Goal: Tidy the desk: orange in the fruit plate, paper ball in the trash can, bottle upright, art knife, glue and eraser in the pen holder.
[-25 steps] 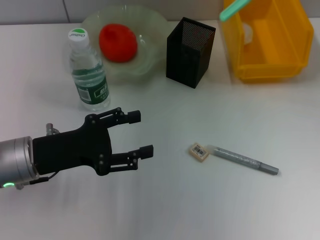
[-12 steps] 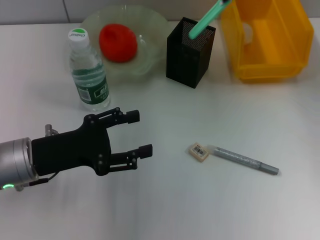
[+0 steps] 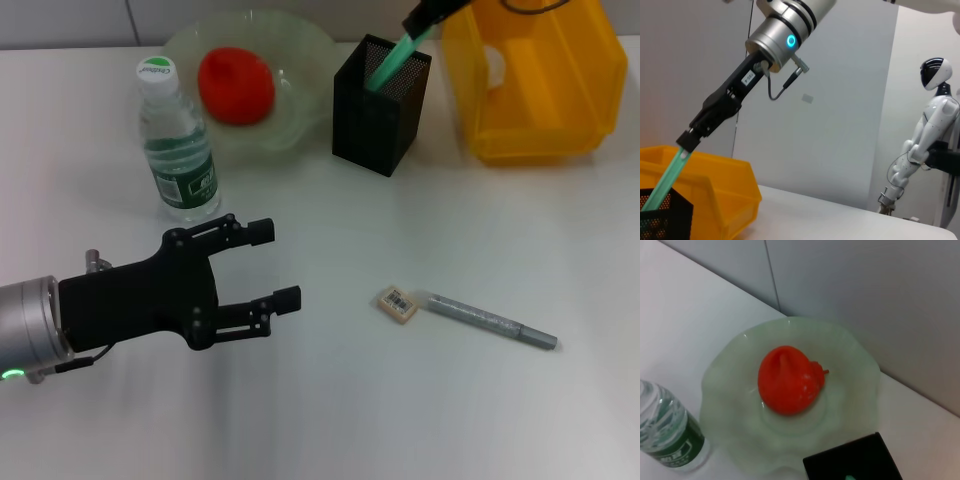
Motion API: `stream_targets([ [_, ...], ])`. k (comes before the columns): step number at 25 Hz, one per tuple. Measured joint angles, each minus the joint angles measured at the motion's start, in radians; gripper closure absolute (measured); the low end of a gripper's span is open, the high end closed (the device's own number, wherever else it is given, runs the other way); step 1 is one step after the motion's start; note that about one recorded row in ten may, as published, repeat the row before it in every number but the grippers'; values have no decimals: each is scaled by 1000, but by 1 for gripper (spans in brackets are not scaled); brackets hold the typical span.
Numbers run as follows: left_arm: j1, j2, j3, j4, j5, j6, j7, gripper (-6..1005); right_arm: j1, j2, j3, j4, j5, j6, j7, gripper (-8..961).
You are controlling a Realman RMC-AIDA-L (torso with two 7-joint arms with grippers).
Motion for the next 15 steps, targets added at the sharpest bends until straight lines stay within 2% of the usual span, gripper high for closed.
stream_targets([
  [1,0,1,-4,0,0,0,-1,179,-5,14,-25,1,-1,29,-2,660],
  [2,0,1,-4,0,0,0,-1,179,-5,14,-25,1,-1,29,-2,658],
  [4,0,1,-4,0,0,0,-1,179,-14,28,-38,-1,-1,56,-3,654],
  [10,4,1,-7,0,0,0,-4,179,-36,43,-38,-28,2,81,-11,641],
  [13,2,2,-8,0,0,1,-8,179,-73,58,-30,-90,15,92,-13,635],
  [14,1,2,-8,0,-1,1,-10,178,-127,75,-27,-170,60,112,-29,590],
  [15,0,3,-8,0,-1,2,-11,178,-127,75,-27,-170,60,112,-29,545],
])
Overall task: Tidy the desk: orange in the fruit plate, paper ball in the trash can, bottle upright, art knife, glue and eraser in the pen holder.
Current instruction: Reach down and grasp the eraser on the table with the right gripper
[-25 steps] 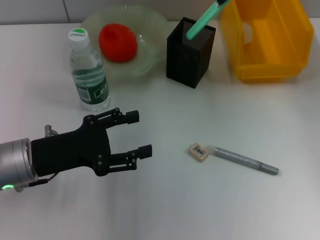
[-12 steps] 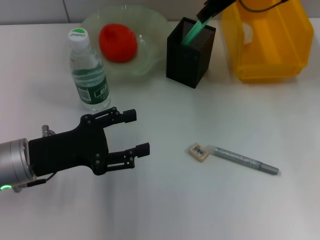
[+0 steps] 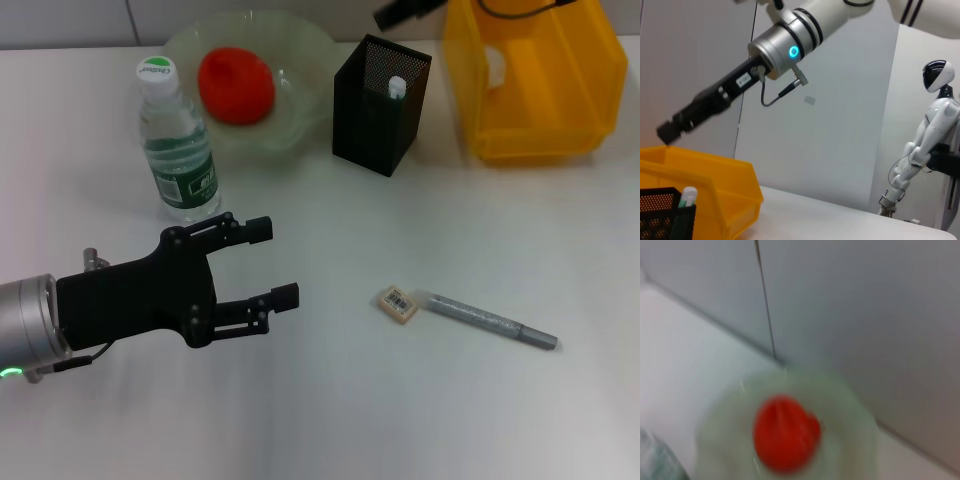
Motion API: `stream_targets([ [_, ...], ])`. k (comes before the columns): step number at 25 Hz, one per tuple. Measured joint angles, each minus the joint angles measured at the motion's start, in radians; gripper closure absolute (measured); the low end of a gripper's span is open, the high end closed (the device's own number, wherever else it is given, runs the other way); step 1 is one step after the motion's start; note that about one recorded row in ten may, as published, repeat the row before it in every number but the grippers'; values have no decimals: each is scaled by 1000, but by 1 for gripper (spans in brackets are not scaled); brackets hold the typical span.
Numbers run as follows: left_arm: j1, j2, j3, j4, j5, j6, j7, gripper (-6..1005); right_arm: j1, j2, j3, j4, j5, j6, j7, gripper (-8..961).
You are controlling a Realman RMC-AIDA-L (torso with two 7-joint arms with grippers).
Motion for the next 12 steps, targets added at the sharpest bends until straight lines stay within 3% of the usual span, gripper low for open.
stream_targets([
  [3,-4,0,0,0,0,0,0,178,-100,10,0,-109,171,16,-72,409],
  [4,-5,0,0,0,0,0,0,178,-173,8,1,-149,341,19,-153,391],
  [6,-8,0,0,0,0,0,-1,178,-203,4,1,-157,426,19,-199,355],
  [8,-9,0,0,0,0,0,-1,178,-279,-2,8,-157,620,13,-314,319],
  [9,-11,0,1,0,0,1,-1,179,-354,-6,30,-135,808,-15,-439,301],
  [12,-13,0,1,0,0,0,-2,179,-402,-9,66,-77,948,-74,-554,301],
])
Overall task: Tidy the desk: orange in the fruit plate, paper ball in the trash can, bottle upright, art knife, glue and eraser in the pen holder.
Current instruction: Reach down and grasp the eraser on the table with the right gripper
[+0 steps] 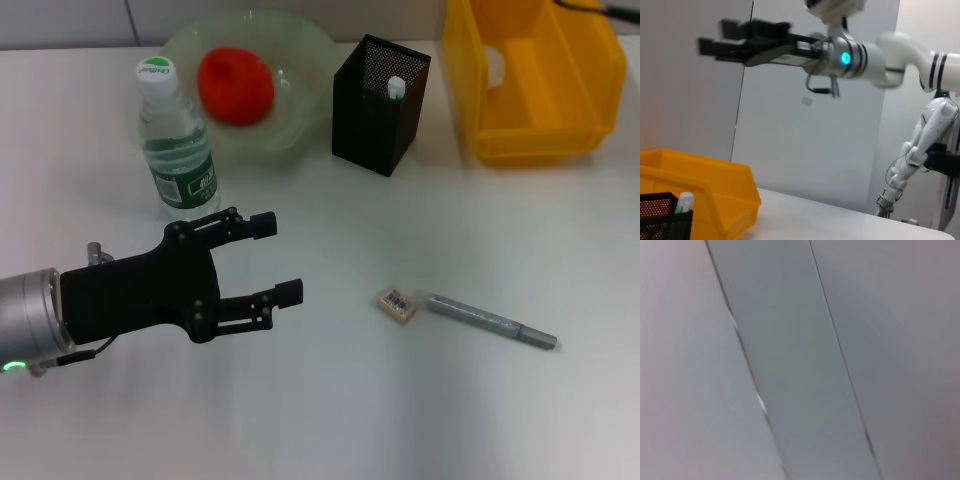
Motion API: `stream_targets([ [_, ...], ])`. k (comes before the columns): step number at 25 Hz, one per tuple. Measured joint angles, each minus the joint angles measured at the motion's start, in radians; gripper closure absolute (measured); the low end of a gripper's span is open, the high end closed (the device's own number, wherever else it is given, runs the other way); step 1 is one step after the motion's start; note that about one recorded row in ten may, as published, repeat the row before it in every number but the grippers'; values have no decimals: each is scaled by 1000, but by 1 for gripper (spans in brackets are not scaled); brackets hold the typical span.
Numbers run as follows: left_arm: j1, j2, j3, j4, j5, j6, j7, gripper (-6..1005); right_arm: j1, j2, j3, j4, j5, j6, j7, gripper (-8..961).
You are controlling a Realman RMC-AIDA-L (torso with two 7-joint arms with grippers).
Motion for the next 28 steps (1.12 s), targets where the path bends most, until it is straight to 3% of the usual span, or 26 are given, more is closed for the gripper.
stream_targets([
  [2,-3,0,0,0,0,3,-3,179,-39,-13,71,133,134,-143,-138,301],
  [4,-3,0,0,0,0,3,-3,180,-43,-22,96,182,147,-200,-183,301],
  [6,-4,0,0,0,0,5,-5,180,-47,-43,129,271,154,-296,-266,301],
  [7,-9,0,2,2,0,13,-12,180,-57,-66,135,328,148,-365,-328,301],
  [11,-9,1,6,6,0,21,-13,181,-76,-91,127,340,95,-431,-357,301],
  [12,-9,2,6,7,0,27,-13,181,-78,-101,128,320,16,-477,-357,301],
  [16,-9,3,7,9,1,33,-13,182,-72,-106,128,270,-106,-533,-333,301],
  [18,-9,4,8,11,8,35,-12,182,-61,-101,128,226,-189,-550,-310,301],
  [21,-9,5,8,11,9,35,-11,182,-30,-76,128,155,-327,-556,-273,302],
  [22,-7,5,3,11,10,35,-7,182,-1,-52,127,120,-428,-554,-255,302],
  [24,-5,5,1,11,10,35,-7,182,12,-41,127,107,-474,-551,-249,302],
  [26,-2,5,4,11,11,34,-7,183,81,21,126,74,-673,-534,-239,302],
  [28,-2,5,4,11,11,34,-7,183,94,30,121,73,-707,-526,-239,302],
])
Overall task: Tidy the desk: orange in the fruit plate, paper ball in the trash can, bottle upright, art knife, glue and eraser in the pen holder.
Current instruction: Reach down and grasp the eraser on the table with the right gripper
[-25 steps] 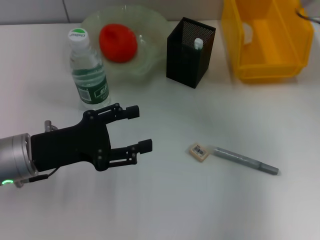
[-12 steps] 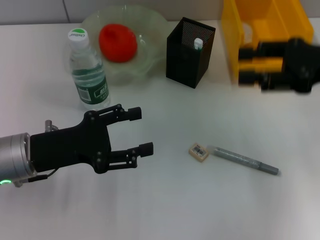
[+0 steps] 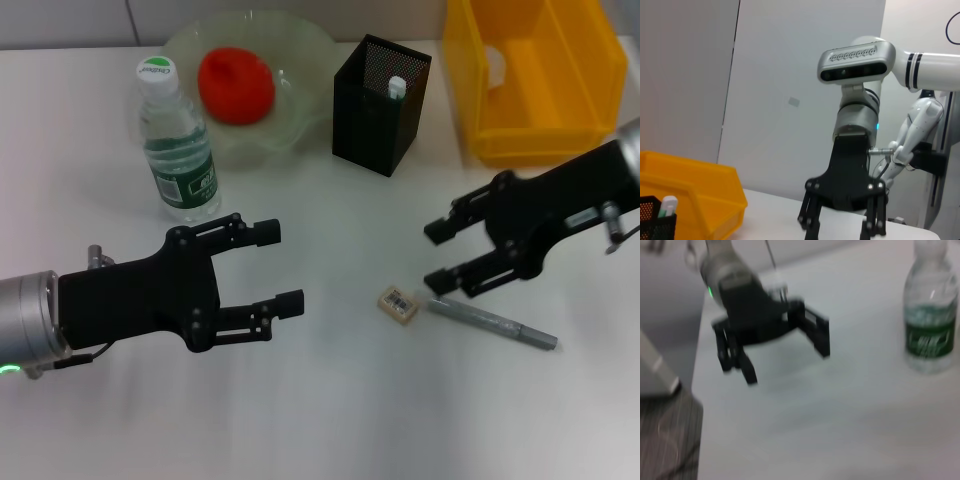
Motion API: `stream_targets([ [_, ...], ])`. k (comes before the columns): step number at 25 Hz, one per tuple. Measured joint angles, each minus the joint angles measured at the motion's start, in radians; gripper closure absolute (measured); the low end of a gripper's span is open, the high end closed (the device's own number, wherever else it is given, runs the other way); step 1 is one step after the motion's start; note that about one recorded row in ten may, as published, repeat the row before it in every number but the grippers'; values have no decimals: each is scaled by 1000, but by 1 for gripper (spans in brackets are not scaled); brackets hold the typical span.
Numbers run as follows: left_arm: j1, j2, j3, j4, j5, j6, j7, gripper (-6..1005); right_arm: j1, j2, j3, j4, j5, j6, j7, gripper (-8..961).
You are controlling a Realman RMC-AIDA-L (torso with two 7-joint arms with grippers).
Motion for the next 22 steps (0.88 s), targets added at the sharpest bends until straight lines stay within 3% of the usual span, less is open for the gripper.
stream_targets([
  [1,4,1,3,0,2,-1,2,183,21,14,-34,3,-43,23,2,302],
  [3,5,1,3,0,2,-1,3,182,26,17,-95,8,-47,57,9,302],
  [8,13,1,-2,0,2,-8,6,181,24,18,-181,11,-41,120,20,302],
  [14,14,1,-4,0,2,-10,6,183,17,23,-361,16,-23,237,24,302],
  [22,15,0,-4,-1,-5,-12,7,181,8,24,-481,24,-12,339,37,302],
])
